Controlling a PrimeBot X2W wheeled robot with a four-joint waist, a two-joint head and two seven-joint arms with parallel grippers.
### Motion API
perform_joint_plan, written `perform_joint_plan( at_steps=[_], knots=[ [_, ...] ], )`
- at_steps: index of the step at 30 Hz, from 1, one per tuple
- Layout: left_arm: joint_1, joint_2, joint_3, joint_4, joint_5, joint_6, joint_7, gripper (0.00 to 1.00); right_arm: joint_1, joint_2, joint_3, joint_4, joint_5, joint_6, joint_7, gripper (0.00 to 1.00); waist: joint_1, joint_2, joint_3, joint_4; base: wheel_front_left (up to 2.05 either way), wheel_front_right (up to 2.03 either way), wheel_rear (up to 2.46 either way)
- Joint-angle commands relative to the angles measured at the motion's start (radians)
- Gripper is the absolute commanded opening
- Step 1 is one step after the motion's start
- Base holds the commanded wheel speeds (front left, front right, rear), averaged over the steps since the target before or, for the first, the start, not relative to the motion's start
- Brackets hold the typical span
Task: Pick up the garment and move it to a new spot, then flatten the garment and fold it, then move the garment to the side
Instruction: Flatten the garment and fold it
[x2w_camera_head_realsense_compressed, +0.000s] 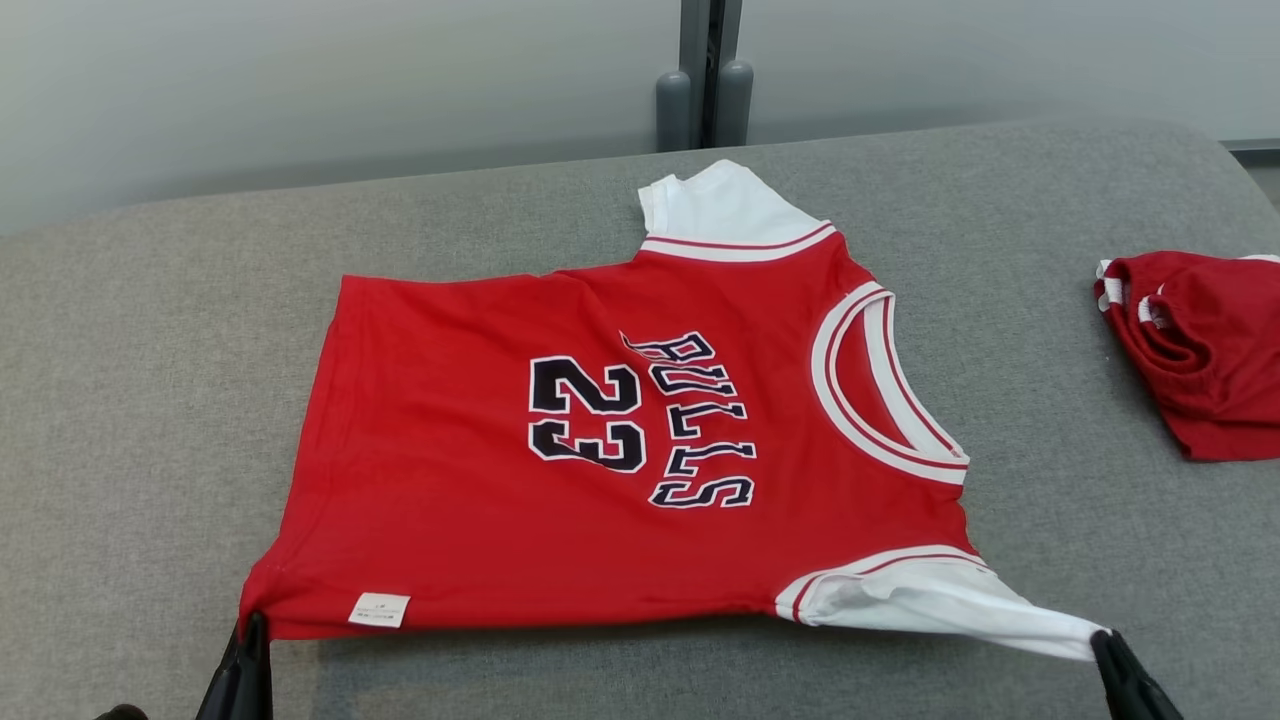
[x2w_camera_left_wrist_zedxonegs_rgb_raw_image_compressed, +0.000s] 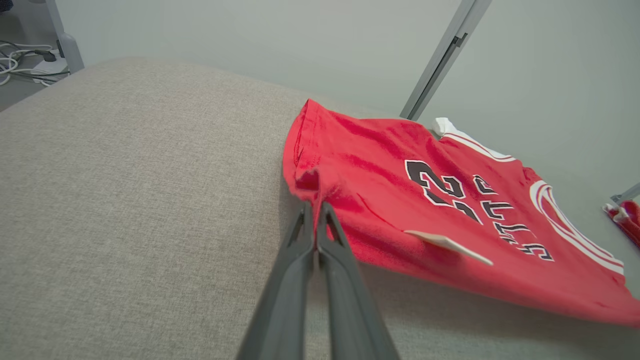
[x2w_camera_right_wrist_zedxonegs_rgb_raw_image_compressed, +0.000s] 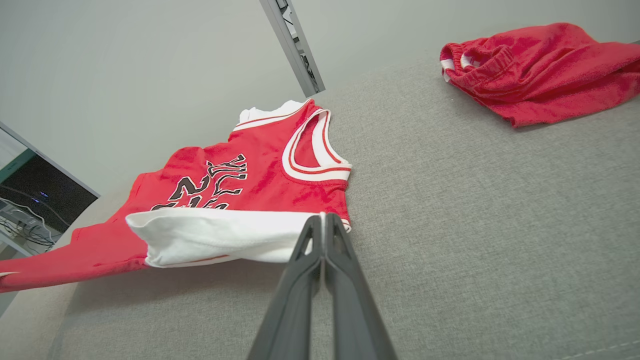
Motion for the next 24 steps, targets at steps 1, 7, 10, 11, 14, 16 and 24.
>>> perform_joint_plan(
  at_steps=[1,7,10,11,14,16,24],
  knots=[
    [0.014,0.006,0.004,-0.039,0.005,0.016,0.016,0.00,0.010,0.005,-0.021,-0.035,-0.015,0.000,0.019,0.00,0.0000,-0.0001,-0.006,0.003,0.00,0.00,0.00],
    [0.002,0.022,-0.018,-0.080,0.005,0.035,0.096,0.00,-0.032,0.019,-0.042,-0.067,-0.047,0.000,0.069,0.00,0.0000,-0.0001,-0.002,0.009,0.00,0.00,0.00],
    [-0.019,0.031,-0.026,-0.075,0.008,0.034,0.121,0.00,-0.057,0.019,-0.041,-0.057,-0.050,0.000,0.074,0.00,0.0000,-0.0001,0.010,0.012,0.00,0.00,0.00],
    [-0.027,0.035,-0.029,-0.069,0.006,0.035,0.133,0.00,-0.075,0.016,-0.038,-0.051,-0.051,0.000,0.074,0.00,0.0000,-0.0001,0.017,0.011,0.00,0.00,0.00],
    [-0.060,0.046,-0.037,-0.048,0.003,0.034,0.163,0.00,-0.133,-0.002,-0.022,-0.020,-0.047,0.000,0.063,0.00,0.0000,-0.0001,0.040,0.012,0.00,0.00,0.00],
    [-0.086,0.053,-0.039,-0.034,0.001,0.037,0.181,0.00,-0.185,-0.019,-0.002,0.007,-0.045,0.000,0.050,0.00,0.0000,-0.0001,0.060,0.012,0.00,0.00,0.00],
    [-0.191,0.075,-0.022,-0.010,-0.016,0.032,0.213,0.00,-0.434,-0.123,0.080,0.158,-0.031,0.000,-0.028,0.00,0.0000,-0.0001,0.162,0.017,0.00,0.00,0.00]
  ],
)
